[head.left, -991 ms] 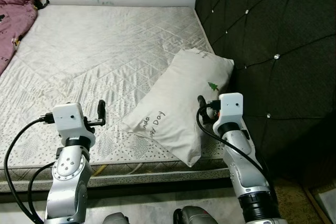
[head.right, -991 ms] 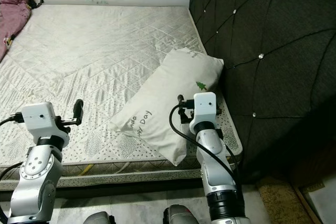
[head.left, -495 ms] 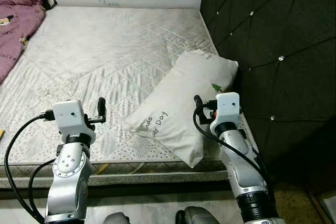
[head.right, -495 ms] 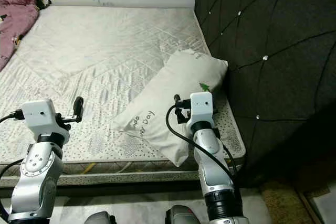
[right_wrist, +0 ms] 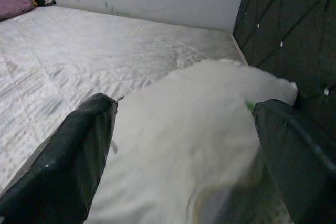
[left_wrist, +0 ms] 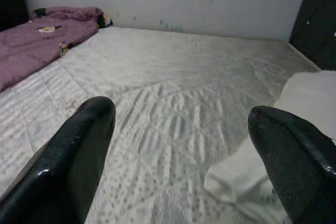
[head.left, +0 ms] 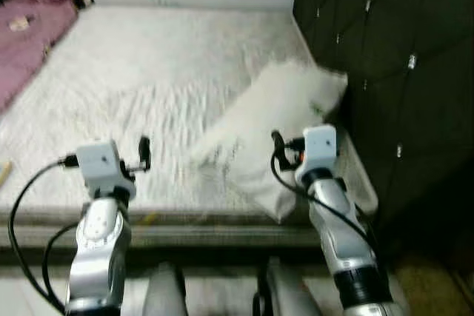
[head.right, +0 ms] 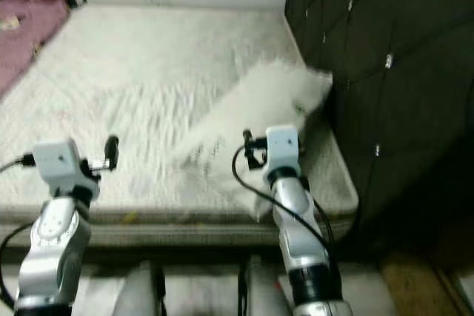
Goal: Clean up the room
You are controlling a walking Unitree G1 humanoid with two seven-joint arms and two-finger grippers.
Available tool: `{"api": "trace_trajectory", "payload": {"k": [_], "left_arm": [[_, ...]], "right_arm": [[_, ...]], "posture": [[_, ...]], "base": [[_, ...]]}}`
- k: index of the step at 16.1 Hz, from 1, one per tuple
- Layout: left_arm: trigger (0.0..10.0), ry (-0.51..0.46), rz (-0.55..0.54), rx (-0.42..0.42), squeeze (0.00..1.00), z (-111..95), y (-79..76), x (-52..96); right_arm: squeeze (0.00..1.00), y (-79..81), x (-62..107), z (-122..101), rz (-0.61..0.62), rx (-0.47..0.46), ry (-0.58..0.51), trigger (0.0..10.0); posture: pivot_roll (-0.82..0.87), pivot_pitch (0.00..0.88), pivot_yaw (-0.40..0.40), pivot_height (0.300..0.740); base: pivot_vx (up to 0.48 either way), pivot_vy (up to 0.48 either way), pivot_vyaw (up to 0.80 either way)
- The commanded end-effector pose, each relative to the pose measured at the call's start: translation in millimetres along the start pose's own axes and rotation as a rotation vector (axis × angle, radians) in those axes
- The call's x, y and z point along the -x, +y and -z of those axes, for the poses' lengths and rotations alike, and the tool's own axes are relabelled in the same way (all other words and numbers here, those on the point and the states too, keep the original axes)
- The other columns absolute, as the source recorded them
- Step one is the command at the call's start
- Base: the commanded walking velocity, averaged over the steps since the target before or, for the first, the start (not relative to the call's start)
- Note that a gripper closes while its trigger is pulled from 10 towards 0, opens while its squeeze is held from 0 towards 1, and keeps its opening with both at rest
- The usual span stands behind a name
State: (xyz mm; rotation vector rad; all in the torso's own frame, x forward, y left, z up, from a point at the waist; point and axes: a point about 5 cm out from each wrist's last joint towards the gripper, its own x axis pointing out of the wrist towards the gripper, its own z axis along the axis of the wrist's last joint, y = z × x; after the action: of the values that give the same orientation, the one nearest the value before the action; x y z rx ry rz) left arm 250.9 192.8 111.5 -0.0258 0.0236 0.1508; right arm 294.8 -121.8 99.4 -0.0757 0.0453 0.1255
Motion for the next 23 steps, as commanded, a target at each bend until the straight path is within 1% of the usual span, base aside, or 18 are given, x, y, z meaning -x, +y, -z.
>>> {"api": "trace_trajectory", "payload": {"k": [1,3,8,12,17,19,20,23], "left_arm": [[10.0,-0.006,-0.006,-0.002,0.0,0,0.2,-0.9],[10.0,-0.011,-0.011,0.01,0.0,-1,0.9,0.0],[10.0,-0.015,-0.017,0.021,0.0,-2,-0.2,1.0],[10.0,-0.013,-0.023,0.028,0.0,-1,0.1,2.6],[10.0,-0.007,-0.012,0.029,0.0,0,-3.1,4.9],[10.0,0.001,0.006,0.04,0.0,1,-6.6,8.3],[10.0,0.007,-0.006,0.054,0.0,1,-6.6,9.7],[10.0,0.02,-0.023,0.055,0.0,3,-7.9,11.2]], "right_arm": [[0.0,0.7,-1.6,0,-0.014,0.005,-0.001,10.0],[0.0,2.3,-2.1,0,-0.029,0.013,-0.003,10.0],[0.0,5.3,-3.6,-1,-0.068,0.032,-0.001,10.0],[0.0,3.3,-4.5,1,-0.059,0.066,0.017,10.0],[0.0,4.2,-0.8,2,-0.09,0.06,0.02,10.0],[0.0,3.2,2.4,1,-0.099,0.059,0.021,10.0],[0.0,3.5,3.3,0,-0.105,0.065,0.021,10.0],[0.0,2.9,4.7,1,-0.119,0.076,0.03,10.0]], "posture": [[-0.04,0.0,-0.003,0.619],[-0.04,0.0,-0.005,0.619],[-0.04,0.0,-0.023,0.619],[-0.04,0.0,-0.028,0.619],[-0.05,0.0,-0.031,0.619],[-0.04,0.0,-0.038,0.619],[-0.04,0.0,-0.042,0.619],[-0.05,0.008,-0.053,0.619]], "base": [[0.0,0.0,0.0],[0.0,0.0,0.0],[0.262,0.0,0.0],[0.302,0.0,0.0],[0.349,0.0,0.0],[0.422,0.0,0.0],[0.371,0.0,0.0],[0.0,0.0,0.0]]}}
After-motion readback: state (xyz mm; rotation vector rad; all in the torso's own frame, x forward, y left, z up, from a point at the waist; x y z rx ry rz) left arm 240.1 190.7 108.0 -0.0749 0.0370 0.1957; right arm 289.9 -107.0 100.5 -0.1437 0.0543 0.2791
